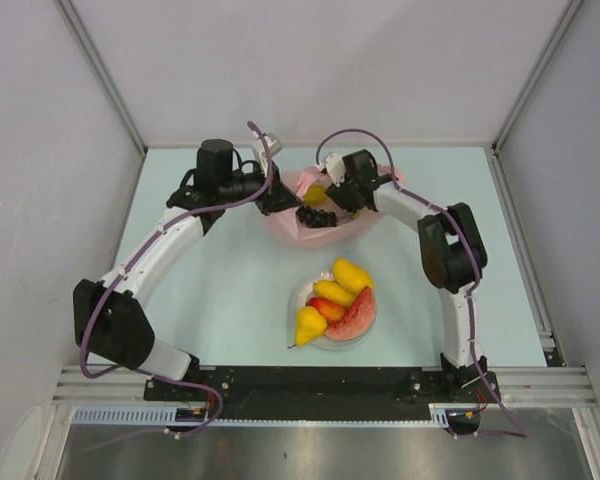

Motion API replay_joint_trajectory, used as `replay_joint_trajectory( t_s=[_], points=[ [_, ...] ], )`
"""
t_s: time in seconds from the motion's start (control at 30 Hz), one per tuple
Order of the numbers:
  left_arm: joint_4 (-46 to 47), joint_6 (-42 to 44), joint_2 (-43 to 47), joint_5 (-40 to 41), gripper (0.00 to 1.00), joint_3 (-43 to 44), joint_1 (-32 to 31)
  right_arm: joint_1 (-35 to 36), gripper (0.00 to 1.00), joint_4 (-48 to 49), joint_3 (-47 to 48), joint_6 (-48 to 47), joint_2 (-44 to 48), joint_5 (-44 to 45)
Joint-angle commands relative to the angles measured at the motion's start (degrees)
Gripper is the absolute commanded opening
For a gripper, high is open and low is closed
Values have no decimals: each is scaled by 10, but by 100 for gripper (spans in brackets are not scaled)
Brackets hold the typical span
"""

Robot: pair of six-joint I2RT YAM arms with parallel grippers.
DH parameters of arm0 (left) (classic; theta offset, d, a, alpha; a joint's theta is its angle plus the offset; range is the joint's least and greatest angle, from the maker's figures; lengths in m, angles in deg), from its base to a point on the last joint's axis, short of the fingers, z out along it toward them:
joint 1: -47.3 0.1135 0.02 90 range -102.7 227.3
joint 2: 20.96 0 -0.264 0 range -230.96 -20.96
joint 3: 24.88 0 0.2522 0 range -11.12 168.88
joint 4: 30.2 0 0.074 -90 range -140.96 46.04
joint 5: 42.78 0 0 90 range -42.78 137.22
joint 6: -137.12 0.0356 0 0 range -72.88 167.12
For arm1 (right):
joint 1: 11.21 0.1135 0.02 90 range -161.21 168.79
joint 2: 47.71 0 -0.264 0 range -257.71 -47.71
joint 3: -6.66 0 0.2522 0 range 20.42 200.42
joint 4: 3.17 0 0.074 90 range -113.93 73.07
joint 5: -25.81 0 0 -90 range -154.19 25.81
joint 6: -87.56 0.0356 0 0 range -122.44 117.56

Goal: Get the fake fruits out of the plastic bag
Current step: Take out the fake fruit from the plastic bag, then place the fake fruit on the plate.

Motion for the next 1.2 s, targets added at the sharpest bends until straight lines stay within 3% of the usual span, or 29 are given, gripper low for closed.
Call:
replay_joint_trajectory(
  t_s=[0.0,0.3,0.4,0.57,0.7,1.17],
  points=[
    [31,-22,-11,4,0,13,-5,0,29,23,-97,-50,185,-145],
    [62,-69,-43,5,0,46,-6,-6,31,-55,-179,-60,352,-249],
    [67,-78,-50,6,0,56,-7,0,31,-90,-200,-94,402,-312],
    [69,-82,-49,18,0,57,-9,61,31,-181,-250,-229,466,-371],
    [63,-75,-35,22,0,46,-11,100,31,-210,-292,-285,478,-378],
    [46,-42,-26,30,0,44,-11,124,37,-271,-295,-400,437,-450]
  ],
)
